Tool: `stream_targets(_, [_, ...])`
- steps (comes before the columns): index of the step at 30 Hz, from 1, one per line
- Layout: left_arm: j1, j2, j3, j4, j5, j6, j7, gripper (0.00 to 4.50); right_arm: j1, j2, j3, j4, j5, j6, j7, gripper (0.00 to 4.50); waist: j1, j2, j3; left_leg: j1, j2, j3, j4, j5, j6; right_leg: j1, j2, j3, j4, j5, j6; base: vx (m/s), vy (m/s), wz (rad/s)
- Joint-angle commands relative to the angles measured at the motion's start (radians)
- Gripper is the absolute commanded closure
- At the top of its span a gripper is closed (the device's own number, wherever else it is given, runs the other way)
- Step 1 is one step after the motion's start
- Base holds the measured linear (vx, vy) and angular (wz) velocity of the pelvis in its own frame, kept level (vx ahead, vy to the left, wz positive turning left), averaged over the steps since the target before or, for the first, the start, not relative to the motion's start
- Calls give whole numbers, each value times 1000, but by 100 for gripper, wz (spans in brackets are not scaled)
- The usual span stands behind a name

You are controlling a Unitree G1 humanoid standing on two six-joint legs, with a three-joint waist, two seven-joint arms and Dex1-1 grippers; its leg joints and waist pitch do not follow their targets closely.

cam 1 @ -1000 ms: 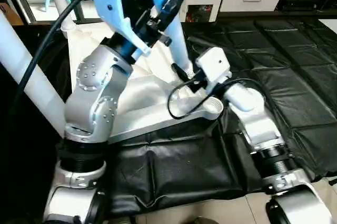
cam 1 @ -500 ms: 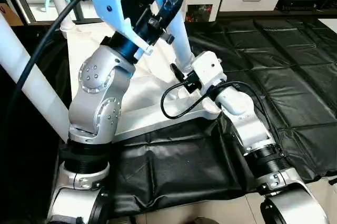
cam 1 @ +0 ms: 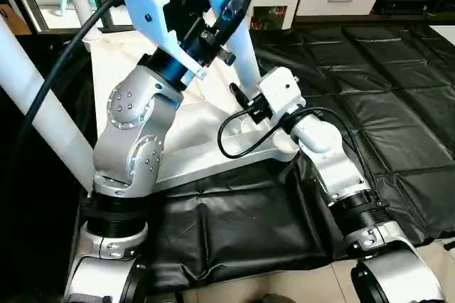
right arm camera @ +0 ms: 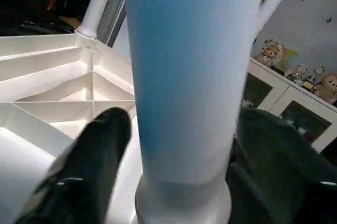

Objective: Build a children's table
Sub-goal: Insert table leg to table base

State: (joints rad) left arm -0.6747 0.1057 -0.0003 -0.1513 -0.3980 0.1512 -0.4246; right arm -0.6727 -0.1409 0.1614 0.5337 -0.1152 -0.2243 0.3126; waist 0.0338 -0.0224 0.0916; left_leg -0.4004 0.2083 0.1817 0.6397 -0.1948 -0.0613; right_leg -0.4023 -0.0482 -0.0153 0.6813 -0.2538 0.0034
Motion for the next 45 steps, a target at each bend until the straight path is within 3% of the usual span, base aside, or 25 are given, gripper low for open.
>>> stream_targets(1, [-1, -2, -13, -30, -9, 9, -11, 288, -20, -11, -20, 12, 14, -10, 11, 113, -3, 12, -104, 23, 8, -2, -48, 68, 52, 78, -45, 35, -44, 478, -267, 0, 0, 0])
stream_targets(2, [-1, -2, -13, -30, -10, 9, -12, 288, -21, -11, -20, 15, 15, -12, 12, 138, -2, 12, -104, 23, 8, -2, -48, 69, 53, 78, -45, 35, -44, 479, -267, 0, 0, 0])
stream_targets(15, [3, 3, -17, -40, -29, 33, -35, 288, -28, -10, -21, 41, 31, -29, 41, 255, -4, 10, -107, 23, 9, -1, -47, 73, 62, 79, -46, 35, -44, 478, -273, 0, 0, 0])
stream_targets(20, [2, 11, -16, -39, -30, 35, -33, 288, -32, -11, -24, 48, 36, -38, 50, 259, -3, 11, -109, 23, 9, -1, -46, 79, 62, 79, -46, 35, -42, 479, -274, 0, 0, 0])
stream_targets(22, [-5, 11, -4, -23, 7, 18, 7, 288, -33, -12, -24, 49, 39, -41, 53, 260, -3, 11, -109, 22, 9, -1, -46, 80, 64, 79, -46, 35, -43, 482, -273, 0, 0, 0])
stream_targets(23, [-9, 10, 2, -15, 17, 14, 21, 232, -33, -12, -25, 47, 40, -41, 55, 260, -4, 11, -110, 22, 10, -1, -46, 82, 66, 80, -46, 34, -42, 485, -273, 0, 0, 0])
stream_targets(27, [-15, 19, 14, 1, -6, 36, 7, 201, -29, -12, -37, 41, 59, -34, 67, 261, -3, 12, -111, 23, 9, -1, -46, 74, 64, 79, -46, 34, -43, 474, -275, 0, 0, 0])
stream_targets(36, [17, 10, 58, -6, -59, 93, 53, 137, -41, -52, -204, 71, 254, 82, 130, 262, 2, 14, -116, 22, 8, -1, -43, 83, 65, 82, -43, 33, -39, 509, -280, 0, 0, 0])
stream_targets(37, [33, 23, 57, 15, -45, 147, 76, 133, -54, -90, -251, 91, 307, 104, 170, 262, 2, 13, -117, 21, 6, 0, -42, 83, 65, 84, -42, 33, -40, 509, -282, 0, 0, 0])
stream_targets(38, [36, 27, 55, 18, -42, 156, 77, 125, -54, -94, -255, 92, 312, 108, 175, 262, 3, 13, -117, 22, 5, 1, -42, 78, 66, 84, -41, 33, -40, 508, -282, 0, 0, 0])
stream_targets(40, [72, 89, -1, 73, 33, 263, 78, 103, -52, -149, -294, 97, 365, 181, 241, 262, 4, 15, -115, 19, 3, -1, -41, 81, 74, 84, -40, 32, -41, 500, -275, 0, 0, 0])
stream_targets(41, [76, 97, -10, 79, 44, 267, 75, 97, -50, -153, -295, 96, 367, 188, 247, 262, 2, 14, -114, 20, 2, 0, -42, 79, 80, 83, -38, 31, -44, 491, -271, 0, 0, 0])
stream_targets(42, [126, 178, -116, 126, 141, 326, 27, 95, -26, -199, -299, 78, 392, 237, 331, 262, 1, 15, -115, 19, 1, -3, -41, 78, 92, 83, -39, 31, -47, 461, -265, 0, 0, 0])
stream_targets(45, [171, 217, -190, 128, 162, 297, -63, 95, -4, -227, -306, 45, 414, 276, 373, 262, 2, 19, -113, 17, 4, -3, -44, 73, 96, 81, -46, 32, -53, 416, -275, 0, 0, 0])
